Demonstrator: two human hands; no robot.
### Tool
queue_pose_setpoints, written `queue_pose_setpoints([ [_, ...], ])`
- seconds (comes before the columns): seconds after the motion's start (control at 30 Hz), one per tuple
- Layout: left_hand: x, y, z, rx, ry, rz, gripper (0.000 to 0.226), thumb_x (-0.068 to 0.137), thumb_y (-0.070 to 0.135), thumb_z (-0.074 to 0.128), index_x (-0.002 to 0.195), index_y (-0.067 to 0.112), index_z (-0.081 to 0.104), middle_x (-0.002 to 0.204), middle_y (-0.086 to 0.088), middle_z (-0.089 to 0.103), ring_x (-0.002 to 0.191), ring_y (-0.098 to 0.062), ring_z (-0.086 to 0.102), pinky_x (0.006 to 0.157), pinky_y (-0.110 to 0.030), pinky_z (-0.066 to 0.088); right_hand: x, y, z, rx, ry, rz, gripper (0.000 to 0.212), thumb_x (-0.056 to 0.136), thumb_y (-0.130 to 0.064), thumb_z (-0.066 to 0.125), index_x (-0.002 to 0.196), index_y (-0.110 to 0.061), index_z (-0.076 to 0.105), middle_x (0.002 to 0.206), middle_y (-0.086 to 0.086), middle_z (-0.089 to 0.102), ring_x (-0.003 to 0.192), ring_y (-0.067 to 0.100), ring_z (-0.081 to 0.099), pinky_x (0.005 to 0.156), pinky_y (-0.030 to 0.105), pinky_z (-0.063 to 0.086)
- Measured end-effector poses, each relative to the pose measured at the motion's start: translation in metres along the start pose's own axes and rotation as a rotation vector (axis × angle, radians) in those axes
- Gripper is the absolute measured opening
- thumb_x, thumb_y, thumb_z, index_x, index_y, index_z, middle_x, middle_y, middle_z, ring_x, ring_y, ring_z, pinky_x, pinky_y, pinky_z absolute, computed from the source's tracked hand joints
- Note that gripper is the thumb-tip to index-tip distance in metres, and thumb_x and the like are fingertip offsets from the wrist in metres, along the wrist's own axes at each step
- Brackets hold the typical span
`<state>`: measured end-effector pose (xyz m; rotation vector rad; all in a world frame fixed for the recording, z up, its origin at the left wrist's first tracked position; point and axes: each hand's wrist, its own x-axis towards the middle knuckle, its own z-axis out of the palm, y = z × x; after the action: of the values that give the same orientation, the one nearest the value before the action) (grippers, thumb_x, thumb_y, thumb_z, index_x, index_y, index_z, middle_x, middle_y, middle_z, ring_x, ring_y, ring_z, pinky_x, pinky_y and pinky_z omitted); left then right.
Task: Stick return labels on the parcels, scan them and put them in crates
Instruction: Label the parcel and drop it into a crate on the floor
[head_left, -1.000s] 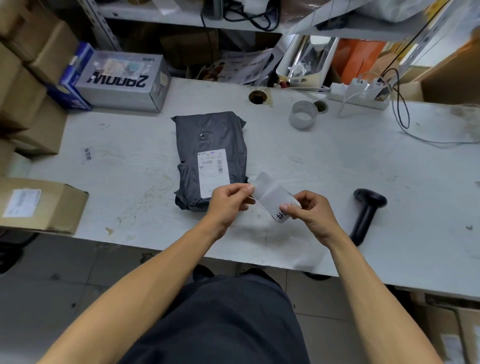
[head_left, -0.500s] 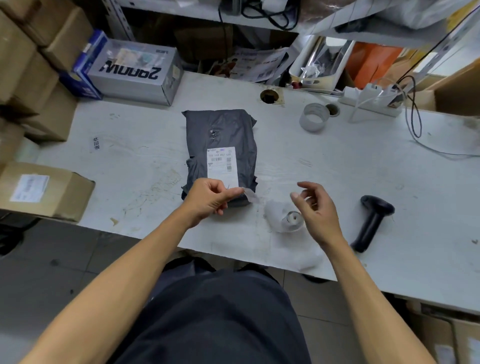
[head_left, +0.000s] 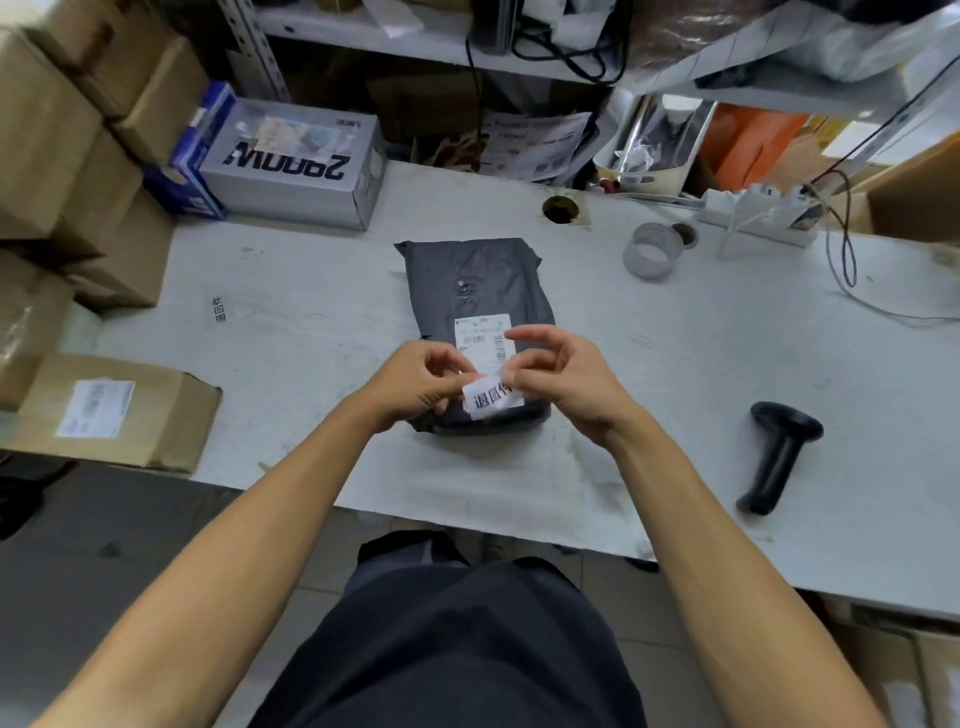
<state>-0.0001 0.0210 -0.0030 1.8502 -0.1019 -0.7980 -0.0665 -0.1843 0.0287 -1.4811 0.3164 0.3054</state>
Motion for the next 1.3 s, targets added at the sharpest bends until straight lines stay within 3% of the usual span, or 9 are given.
queue_pose_setpoints([
  [0.17,0.017,-0.029,-0.022,0.064,0.411,-0.071,0.026,0.081,0.024,0.084,0.102,0.018,0.070,0.082,0.002,0.067,0.073,-0.012,0.062,0.061,-0.017,0.049,0.024,0.033,0.023,-0.525,0.292,-0.029,0.066,0.072,-0.003,0.081,0.131,-0.020,0.056,0.091,-0.002,0.065,0.070,0.009,0.060,0.078,0.036,0.059],
  [0.33,0.028,-0.043,-0.011,0.050,0.328,-0.156,0.056,0.090,0.048,0.070,0.135,0.020,0.053,0.114,0.002,0.062,0.104,-0.019,0.061,0.092,-0.037,0.055,0.022,0.044,0.026,-0.942,0.442,-0.129,0.087,0.070,-0.038,0.081,0.146,-0.030,0.040,0.122,-0.004,0.053,0.109,0.015,0.048,0.087,0.030,0.046],
  [0.43,0.035,-0.044,0.000,-0.024,0.328,-0.136,0.030,0.095,0.045,0.065,0.115,0.021,0.067,0.108,0.005,0.066,0.102,-0.017,0.062,0.092,-0.033,0.053,0.035,0.044,0.017,-0.666,0.601,0.119,0.066,0.087,-0.047,0.068,0.142,-0.016,0.049,0.129,0.004,0.055,0.119,0.021,0.050,0.098,0.033,0.045],
  [0.5,0.040,-0.046,0.005,-0.115,0.383,-0.152,0.024,0.098,0.041,0.061,0.096,0.020,0.072,0.096,0.004,0.069,0.089,-0.014,0.062,0.081,-0.028,0.052,0.044,0.041,0.013,-0.532,0.591,0.283,0.026,0.096,-0.038,0.059,0.101,-0.014,0.068,0.095,0.003,0.064,0.094,0.023,0.060,0.075,0.030,0.049],
  [0.57,0.043,-0.048,0.008,-0.230,0.441,-0.183,0.037,0.101,0.037,0.058,0.069,0.017,0.062,0.076,0.004,0.060,0.068,-0.012,0.050,0.067,-0.024,0.040,0.047,0.039,0.014,-0.567,0.599,0.281,0.039,0.099,-0.028,0.056,0.062,-0.018,0.047,0.063,0.001,0.049,0.068,0.023,0.046,0.054,0.031,0.034],
  [0.63,0.044,-0.049,0.008,-0.351,0.466,-0.203,0.049,0.101,0.033,0.058,0.056,0.019,0.045,0.065,0.004,0.047,0.064,-0.013,0.039,0.064,-0.026,0.033,0.045,0.037,0.016,-0.585,0.621,0.237,0.047,0.099,-0.025,0.056,0.057,-0.017,0.037,0.056,0.000,0.042,0.061,0.022,0.039,0.052,0.034,0.029],
  [0.87,0.039,0.003,0.023,-0.751,0.384,-0.211,0.021,0.101,0.022,0.063,0.083,0.016,0.073,0.084,0.001,0.077,0.094,-0.023,0.074,0.088,-0.041,0.060,0.015,0.016,0.004,-0.555,0.737,0.105,0.045,0.099,-0.028,0.058,0.059,-0.012,0.044,0.054,0.002,0.042,0.057,0.021,0.037,0.054,0.035,0.030],
  [1.07,0.021,0.072,0.077,-0.849,0.222,-0.042,0.018,0.103,0.017,0.058,0.091,0.009,0.070,0.086,-0.002,0.077,0.075,-0.014,0.075,0.069,-0.031,0.061,-0.044,-0.005,-0.049,-0.313,0.877,-0.016,0.045,0.096,-0.032,0.063,0.065,-0.001,0.053,0.058,0.003,0.046,0.059,0.018,0.039,0.057,0.033,0.031],
  [1.3,-0.016,0.130,0.193,-0.766,0.008,0.041,0.018,0.101,0.019,0.059,0.102,0.006,0.072,0.091,-0.004,0.078,0.084,-0.018,0.075,0.071,-0.031,0.059,-0.155,0.015,-0.142,-0.034,1.059,-0.094,0.036,0.080,-0.043,0.073,0.071,-0.008,0.071,0.076,0.003,0.076,0.074,0.020,0.070,0.079,0.050,0.060],
])
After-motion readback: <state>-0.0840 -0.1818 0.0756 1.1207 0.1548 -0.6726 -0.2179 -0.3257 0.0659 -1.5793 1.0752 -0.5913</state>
